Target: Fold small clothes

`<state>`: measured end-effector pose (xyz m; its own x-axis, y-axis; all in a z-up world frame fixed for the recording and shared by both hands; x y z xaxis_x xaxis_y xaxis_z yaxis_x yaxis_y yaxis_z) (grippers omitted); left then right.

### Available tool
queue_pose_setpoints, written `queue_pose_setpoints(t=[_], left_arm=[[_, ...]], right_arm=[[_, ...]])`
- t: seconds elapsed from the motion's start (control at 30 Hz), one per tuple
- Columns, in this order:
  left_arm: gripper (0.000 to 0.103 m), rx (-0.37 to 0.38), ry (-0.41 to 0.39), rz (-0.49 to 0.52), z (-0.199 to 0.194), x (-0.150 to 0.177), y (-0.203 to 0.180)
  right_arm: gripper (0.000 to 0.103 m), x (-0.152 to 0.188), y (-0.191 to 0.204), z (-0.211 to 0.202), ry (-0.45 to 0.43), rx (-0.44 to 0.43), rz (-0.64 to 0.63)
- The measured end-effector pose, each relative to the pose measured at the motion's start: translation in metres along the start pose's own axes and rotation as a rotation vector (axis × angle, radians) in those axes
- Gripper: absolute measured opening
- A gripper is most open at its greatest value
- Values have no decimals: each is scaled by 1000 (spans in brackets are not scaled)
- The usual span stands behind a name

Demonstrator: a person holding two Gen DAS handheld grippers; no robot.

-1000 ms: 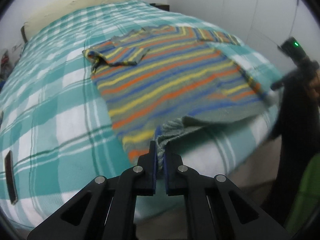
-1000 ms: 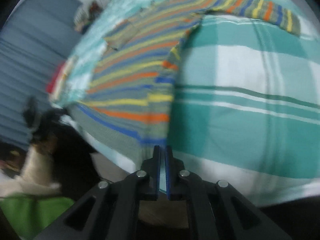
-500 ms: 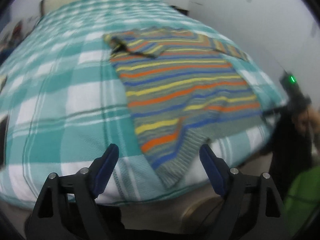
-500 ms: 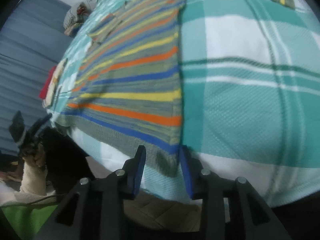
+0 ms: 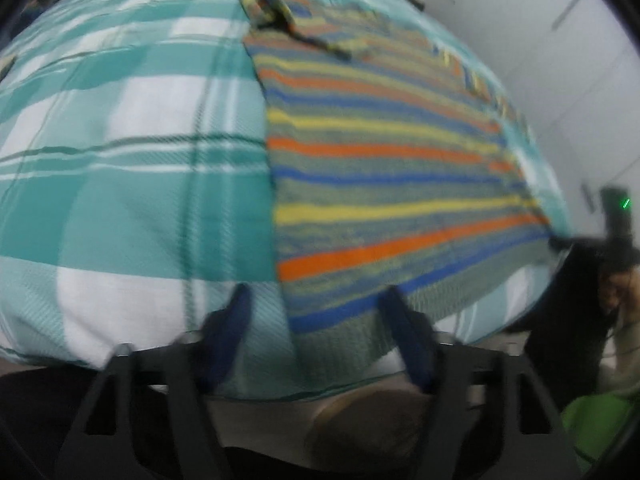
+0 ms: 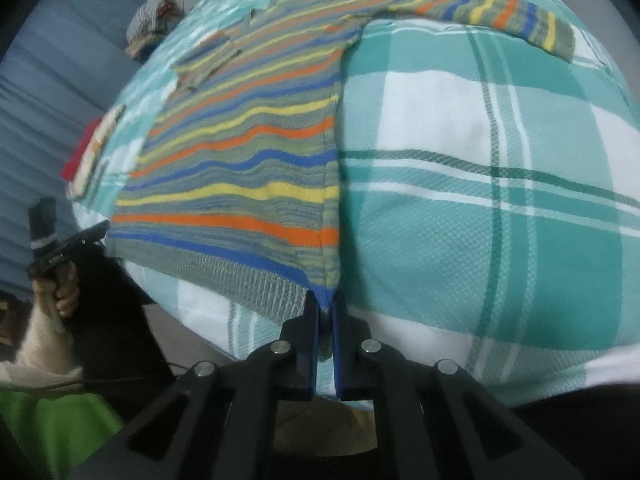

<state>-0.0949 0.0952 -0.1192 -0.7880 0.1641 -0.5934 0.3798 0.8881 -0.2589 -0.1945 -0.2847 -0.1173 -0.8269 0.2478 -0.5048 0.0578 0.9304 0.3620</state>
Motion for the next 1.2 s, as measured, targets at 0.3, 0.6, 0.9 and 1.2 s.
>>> queue_pose_setpoints(t=[0.3, 0.6, 0.9, 1.2], left_arm=[[11, -92, 45, 56, 5, 7, -8], [67, -208, -222, 272, -78, -97, -30], [75, -73, -188, 648, 68, -189, -113], [74, -120, -18, 665, 167, -187, -76]], right_arm=[[5, 12, -4, 20, 54, 76, 15], [56, -20, -11, -31, -135, 134, -32], [58, -97, -11, -44, -502, 102, 21], [58, -69, -22, -1, -385, 78, 56]])
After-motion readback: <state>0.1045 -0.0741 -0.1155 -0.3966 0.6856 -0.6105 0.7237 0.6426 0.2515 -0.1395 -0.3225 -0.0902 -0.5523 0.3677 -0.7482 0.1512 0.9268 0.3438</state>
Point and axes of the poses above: each gripper's, at about its wrist camera, not at the fingertips, and z roughly the way its jaws point, y to its left, x to its underside, the point moved 3 cm from there along z, roughly the way its jaws point, and after that the axes turned 15 degrees about -y, right-handed, at the moved point
